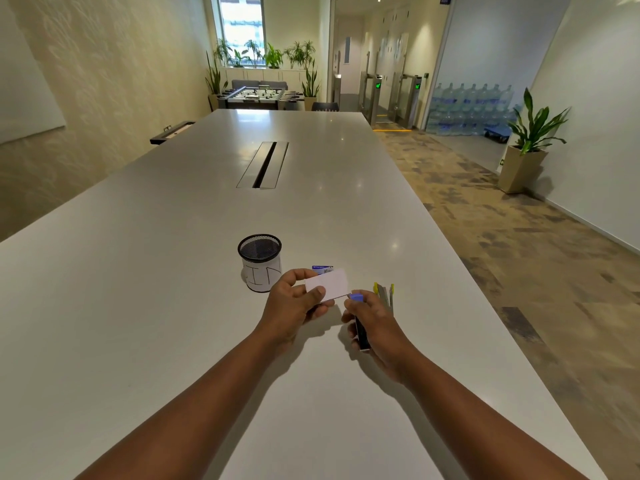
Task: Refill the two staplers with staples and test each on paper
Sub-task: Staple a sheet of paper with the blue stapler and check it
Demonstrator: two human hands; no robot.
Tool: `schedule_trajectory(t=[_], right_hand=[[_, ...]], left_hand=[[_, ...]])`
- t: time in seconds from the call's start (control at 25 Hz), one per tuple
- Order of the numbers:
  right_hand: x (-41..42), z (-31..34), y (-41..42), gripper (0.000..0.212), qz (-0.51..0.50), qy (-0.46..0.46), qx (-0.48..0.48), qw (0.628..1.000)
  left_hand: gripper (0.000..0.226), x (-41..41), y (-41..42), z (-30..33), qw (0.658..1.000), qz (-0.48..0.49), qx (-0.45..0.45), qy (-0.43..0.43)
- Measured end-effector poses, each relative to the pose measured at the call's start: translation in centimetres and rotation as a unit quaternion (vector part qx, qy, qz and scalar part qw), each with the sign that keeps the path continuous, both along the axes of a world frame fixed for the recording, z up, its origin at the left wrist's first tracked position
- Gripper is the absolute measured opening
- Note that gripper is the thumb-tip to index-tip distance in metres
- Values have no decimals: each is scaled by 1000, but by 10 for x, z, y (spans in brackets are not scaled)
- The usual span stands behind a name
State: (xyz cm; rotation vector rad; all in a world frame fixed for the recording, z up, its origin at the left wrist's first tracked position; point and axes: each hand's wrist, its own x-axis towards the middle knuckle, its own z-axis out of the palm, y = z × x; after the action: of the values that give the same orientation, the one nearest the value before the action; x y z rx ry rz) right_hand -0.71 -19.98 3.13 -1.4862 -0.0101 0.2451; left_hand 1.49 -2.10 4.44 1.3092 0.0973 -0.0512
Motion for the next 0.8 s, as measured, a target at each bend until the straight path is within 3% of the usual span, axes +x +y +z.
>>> schedule_trajectory(t=[0.24,0.48,0.8], right_hand=[[-3,-2,9,17,14,-32,19,999],[0,-1,15,51,0,-23,52,998],[8,-1,18,50,12,-22,104,994]], left_hand=[[27,-2,-1,-1,996,8,70,-46],[19,-4,-1,-2,995,7,86,-48],[9,-2,-3,-1,997,31,68,-20]])
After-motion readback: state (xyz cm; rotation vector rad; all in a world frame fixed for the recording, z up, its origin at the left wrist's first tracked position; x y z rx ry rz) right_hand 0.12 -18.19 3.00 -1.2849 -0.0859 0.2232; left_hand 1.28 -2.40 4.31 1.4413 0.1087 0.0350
